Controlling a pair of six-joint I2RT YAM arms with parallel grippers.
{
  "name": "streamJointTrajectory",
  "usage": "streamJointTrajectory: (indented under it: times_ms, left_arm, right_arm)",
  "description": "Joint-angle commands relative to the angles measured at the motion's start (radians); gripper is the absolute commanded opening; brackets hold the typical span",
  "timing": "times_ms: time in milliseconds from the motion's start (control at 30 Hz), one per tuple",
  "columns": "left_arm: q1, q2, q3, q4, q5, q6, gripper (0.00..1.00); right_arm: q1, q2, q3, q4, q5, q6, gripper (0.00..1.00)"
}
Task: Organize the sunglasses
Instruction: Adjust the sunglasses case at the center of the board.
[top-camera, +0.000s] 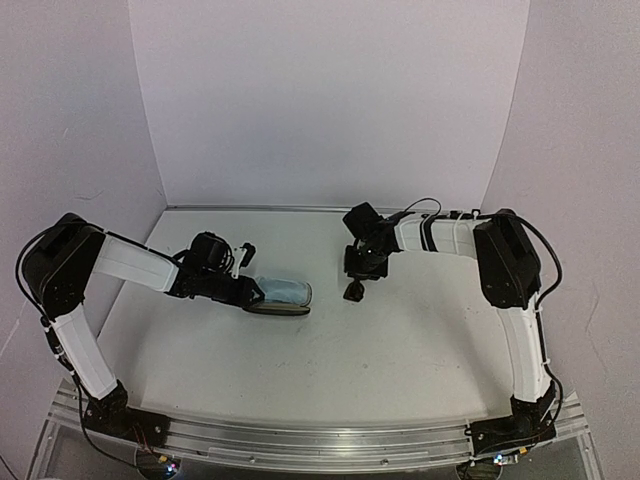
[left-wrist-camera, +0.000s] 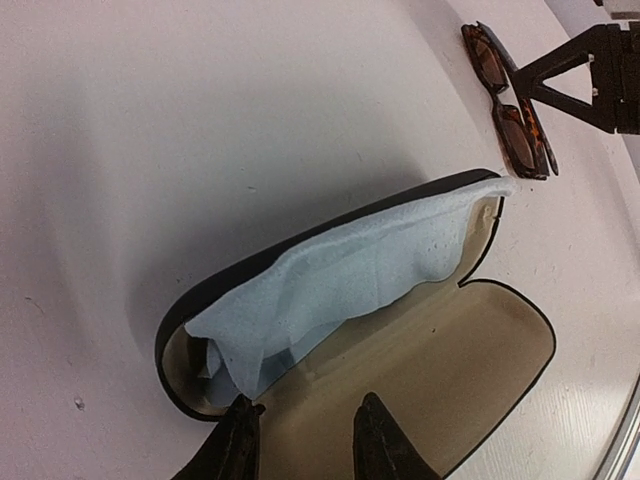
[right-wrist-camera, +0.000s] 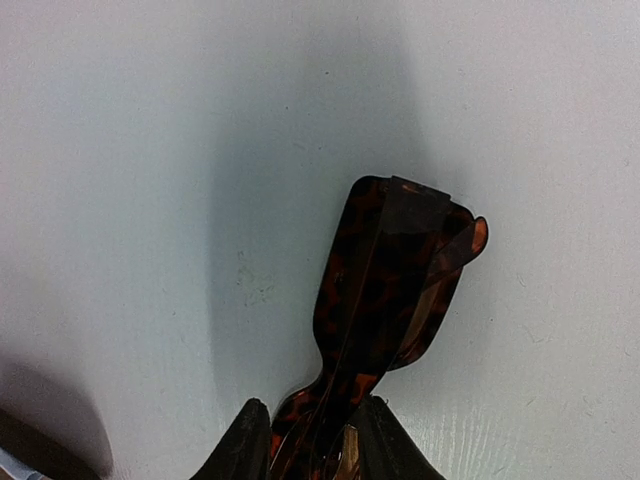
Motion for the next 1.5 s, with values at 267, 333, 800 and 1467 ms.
streamJointTrajectory:
  times_ms: [267, 333, 800, 1467]
  left_arm:
    - [-0.091, -0.003, -0.011, -0.031, -0.068, -0.108, 0.31]
    - [-0.095, -0.004, -0.016, -0.037, -0.075, -0.118, 0.3]
    - [-0.153, -0.02, -0.017, -0.035, -0.093, -0.198, 0.32]
    - [-0.19, -0.094, 0.143, -0.147, -0.204, -0.209, 0.44]
  right_arm:
    - [-0.018, 0.016, 0.017, 0.025, -0.026, 0.003, 0.29]
    - [-0.02, 0.018, 0.02, 0.024, -0.031, 0.004, 0.29]
    - [-0.02, 0.028, 0.038, 0.016, -0.066, -0.001, 0.11]
    - [-0.02, -0.029, -0.035, 0.084, -0.103, -0.029, 0.0]
